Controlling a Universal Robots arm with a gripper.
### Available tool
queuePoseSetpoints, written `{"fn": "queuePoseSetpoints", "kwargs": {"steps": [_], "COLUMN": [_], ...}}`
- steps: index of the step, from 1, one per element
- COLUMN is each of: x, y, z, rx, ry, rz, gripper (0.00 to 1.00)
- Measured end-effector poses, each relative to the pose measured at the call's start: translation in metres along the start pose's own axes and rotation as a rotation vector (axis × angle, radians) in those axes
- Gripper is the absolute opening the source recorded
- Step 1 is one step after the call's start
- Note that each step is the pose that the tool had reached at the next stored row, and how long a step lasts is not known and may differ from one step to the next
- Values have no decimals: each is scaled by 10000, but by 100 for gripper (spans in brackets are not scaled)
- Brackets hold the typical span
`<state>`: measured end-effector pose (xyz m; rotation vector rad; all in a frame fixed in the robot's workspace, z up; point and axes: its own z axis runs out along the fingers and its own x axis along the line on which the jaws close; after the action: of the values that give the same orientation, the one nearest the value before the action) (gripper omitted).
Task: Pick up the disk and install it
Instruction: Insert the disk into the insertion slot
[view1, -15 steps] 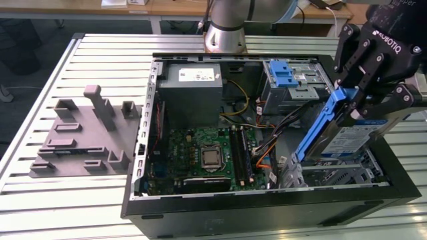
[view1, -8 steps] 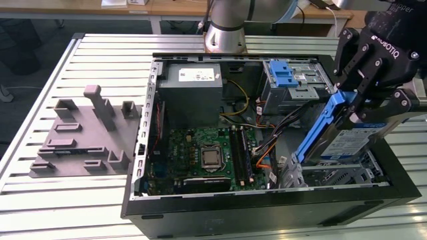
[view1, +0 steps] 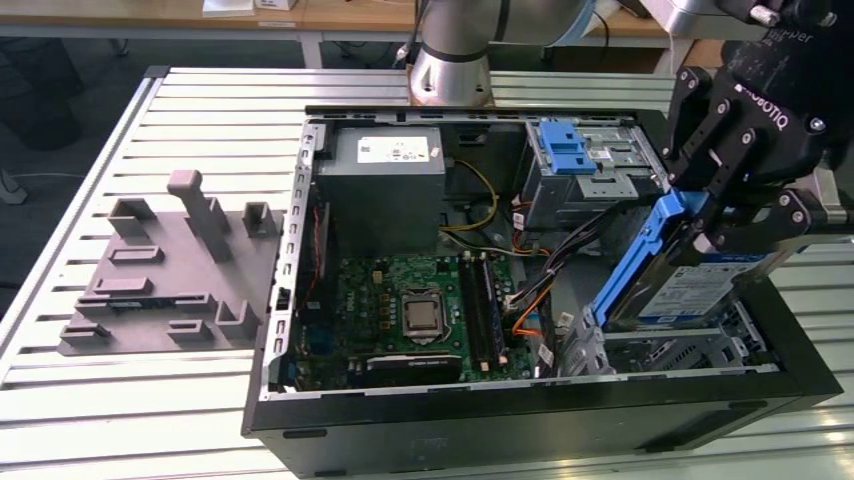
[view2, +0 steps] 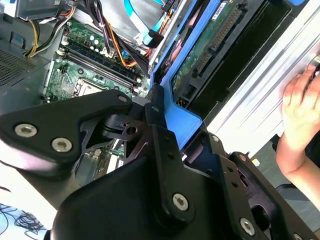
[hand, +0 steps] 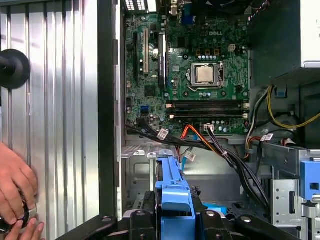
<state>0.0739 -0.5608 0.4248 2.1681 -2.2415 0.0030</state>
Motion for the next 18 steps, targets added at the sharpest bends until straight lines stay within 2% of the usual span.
{"fn": "queuePoseSetpoints", "kwargs": {"steps": [9,10,18], "x": [-1,0,5], "y": [0,0,-2], "z": [6,14,158], "rx": [-1,-1,-1], "ry": [0,0,0], "rz": [0,0,0], "gripper": [38,44,43]}}
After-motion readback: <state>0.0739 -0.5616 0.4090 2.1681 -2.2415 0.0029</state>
